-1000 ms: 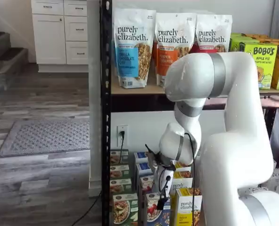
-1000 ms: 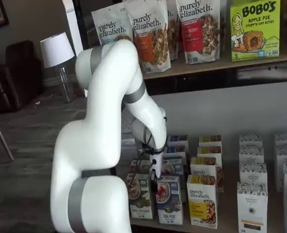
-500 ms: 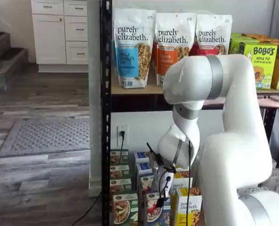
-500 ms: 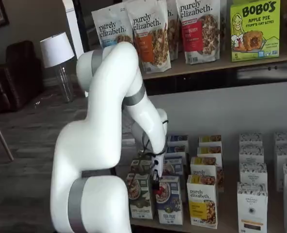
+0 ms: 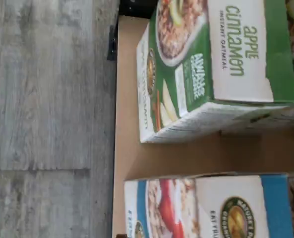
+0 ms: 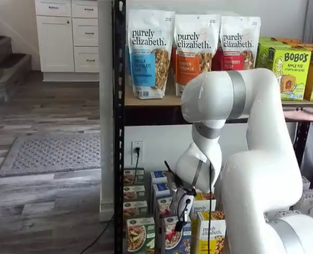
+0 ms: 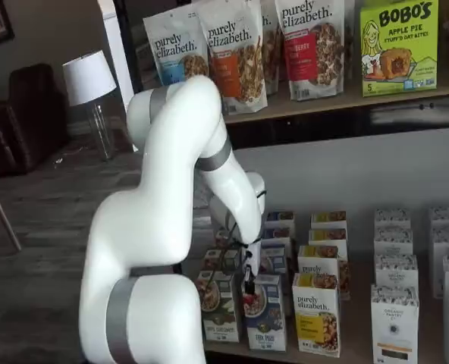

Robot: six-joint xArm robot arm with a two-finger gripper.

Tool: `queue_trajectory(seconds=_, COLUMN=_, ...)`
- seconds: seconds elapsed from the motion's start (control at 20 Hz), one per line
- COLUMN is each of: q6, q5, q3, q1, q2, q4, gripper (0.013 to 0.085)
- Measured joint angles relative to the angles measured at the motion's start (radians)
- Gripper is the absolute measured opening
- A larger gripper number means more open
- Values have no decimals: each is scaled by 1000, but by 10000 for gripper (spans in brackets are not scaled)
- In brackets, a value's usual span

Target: Pick up the blue and white box that is on the bottom shelf, the second box from the left

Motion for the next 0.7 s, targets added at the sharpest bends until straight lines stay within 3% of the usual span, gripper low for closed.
queue_trajectory(seconds=0.4, q6=73, q5=25, q3=-108, q1=-24, q2=82, q4=-99, gripper=850)
queue_trajectory(seconds=0.7, q6=210, q5=52, q3=-194, q1=-39, q2=151, q4=-264, gripper=850)
